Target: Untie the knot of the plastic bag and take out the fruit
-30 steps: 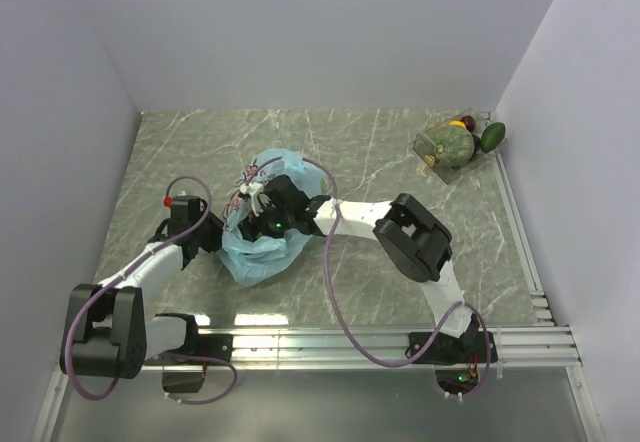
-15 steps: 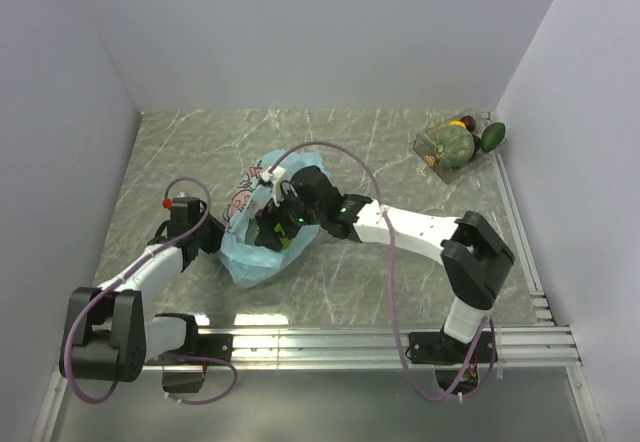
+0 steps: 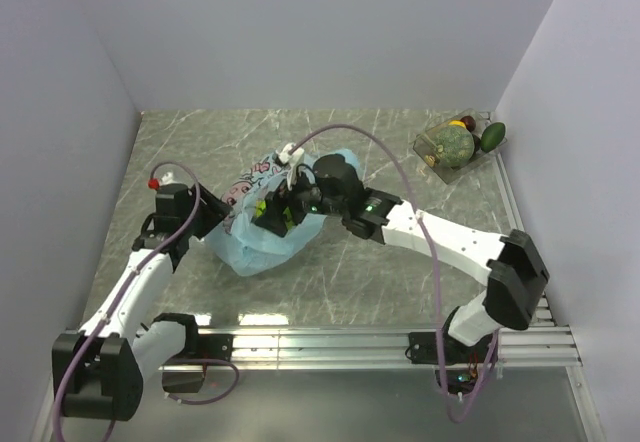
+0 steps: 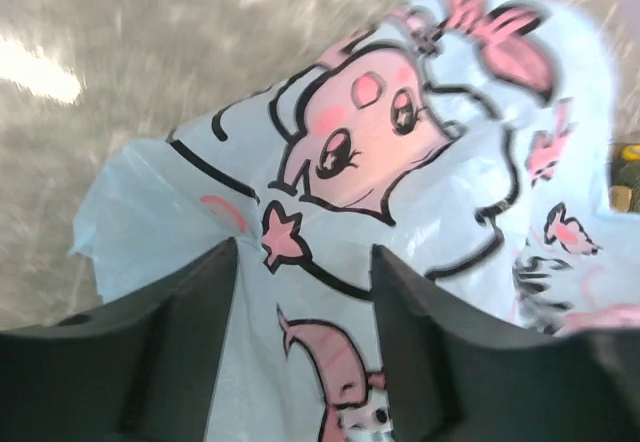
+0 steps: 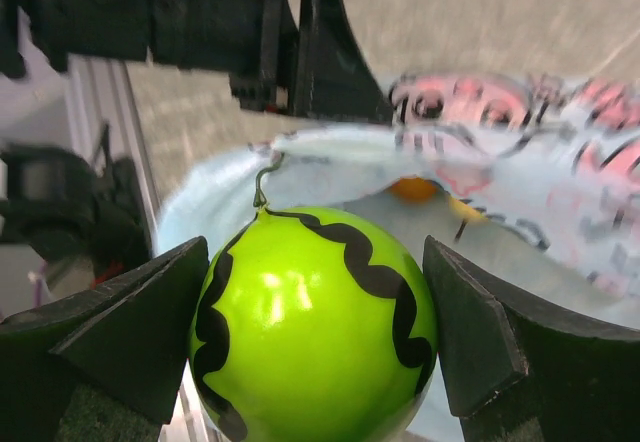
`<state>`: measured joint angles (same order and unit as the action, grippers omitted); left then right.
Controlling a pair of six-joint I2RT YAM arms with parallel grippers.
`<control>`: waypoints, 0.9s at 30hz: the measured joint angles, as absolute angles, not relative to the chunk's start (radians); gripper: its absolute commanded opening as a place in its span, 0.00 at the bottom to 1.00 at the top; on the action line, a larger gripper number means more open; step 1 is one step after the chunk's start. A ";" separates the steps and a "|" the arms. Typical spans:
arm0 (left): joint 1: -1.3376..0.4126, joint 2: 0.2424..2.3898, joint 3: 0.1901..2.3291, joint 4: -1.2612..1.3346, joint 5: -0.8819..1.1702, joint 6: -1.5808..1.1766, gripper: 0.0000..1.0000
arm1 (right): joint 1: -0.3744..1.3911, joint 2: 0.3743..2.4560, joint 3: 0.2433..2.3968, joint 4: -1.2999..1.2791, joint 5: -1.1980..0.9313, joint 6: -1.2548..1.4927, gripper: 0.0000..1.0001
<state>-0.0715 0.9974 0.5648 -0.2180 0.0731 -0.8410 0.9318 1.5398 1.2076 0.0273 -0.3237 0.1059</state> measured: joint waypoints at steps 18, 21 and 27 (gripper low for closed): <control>-0.186 0.873 0.778 -0.432 -0.267 -0.532 0.91 | 0.514 1.269 1.372 -0.152 -0.010 0.086 0.00; -0.210 0.862 0.765 -0.423 -0.307 -0.507 0.91 | 0.360 1.296 1.389 -0.162 0.095 0.112 0.00; -0.225 0.831 0.721 -0.413 -0.366 -0.489 0.93 | 0.100 1.538 1.522 -0.151 0.266 0.180 0.00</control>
